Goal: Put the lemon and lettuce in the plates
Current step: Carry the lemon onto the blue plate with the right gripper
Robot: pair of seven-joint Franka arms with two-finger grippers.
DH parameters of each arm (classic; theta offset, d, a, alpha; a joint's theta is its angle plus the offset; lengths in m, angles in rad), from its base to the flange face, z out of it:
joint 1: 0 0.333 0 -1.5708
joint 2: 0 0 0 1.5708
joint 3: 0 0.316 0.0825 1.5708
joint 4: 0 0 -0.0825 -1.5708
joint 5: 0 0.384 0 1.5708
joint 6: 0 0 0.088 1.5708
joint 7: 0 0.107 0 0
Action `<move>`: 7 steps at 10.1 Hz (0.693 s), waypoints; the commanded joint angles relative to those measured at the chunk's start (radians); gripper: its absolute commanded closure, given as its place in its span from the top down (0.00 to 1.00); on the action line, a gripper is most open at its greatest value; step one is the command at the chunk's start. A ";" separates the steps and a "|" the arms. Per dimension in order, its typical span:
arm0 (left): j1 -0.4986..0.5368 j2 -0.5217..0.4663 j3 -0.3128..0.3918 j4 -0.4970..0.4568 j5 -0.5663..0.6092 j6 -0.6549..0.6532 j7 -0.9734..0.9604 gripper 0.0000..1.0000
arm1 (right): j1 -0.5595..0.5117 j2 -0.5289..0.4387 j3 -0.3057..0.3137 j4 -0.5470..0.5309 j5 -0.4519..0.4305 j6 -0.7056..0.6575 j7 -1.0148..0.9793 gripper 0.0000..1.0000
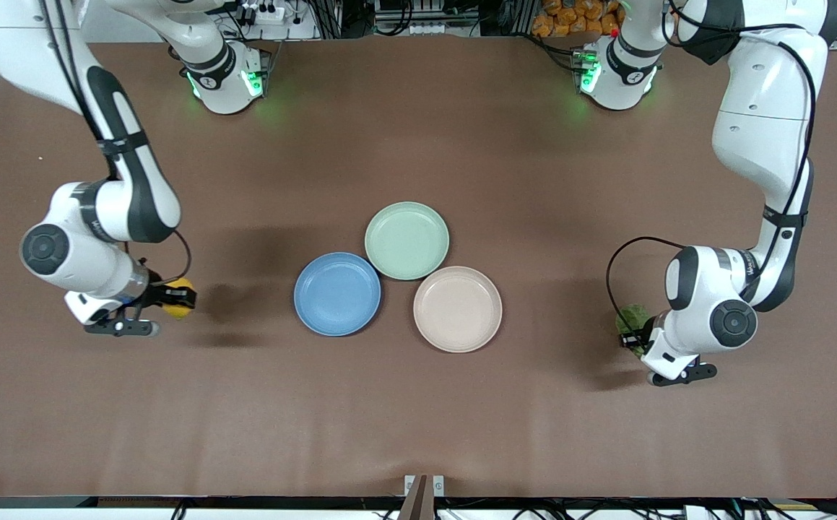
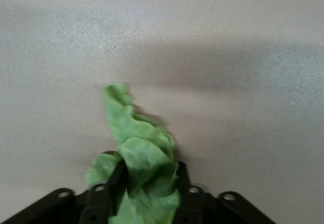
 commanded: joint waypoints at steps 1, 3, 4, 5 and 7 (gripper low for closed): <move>0.011 -0.001 0.001 0.000 0.027 0.007 -0.028 0.00 | 0.070 -0.005 -0.001 -0.005 0.111 -0.009 0.025 0.03; 0.005 -0.014 -0.001 0.000 0.029 0.007 -0.028 0.00 | 0.151 0.012 -0.002 0.001 0.240 0.002 0.028 0.03; 0.003 -0.031 -0.004 0.000 0.029 0.006 -0.032 0.00 | 0.177 0.024 -0.002 0.021 0.282 0.002 0.028 0.04; 0.001 -0.048 -0.010 0.000 0.026 0.004 -0.038 0.00 | 0.209 0.039 -0.002 0.035 0.305 0.014 0.030 0.05; -0.015 -0.076 -0.012 0.002 0.015 0.000 -0.083 0.00 | 0.274 0.086 -0.002 0.050 0.410 0.087 0.028 0.05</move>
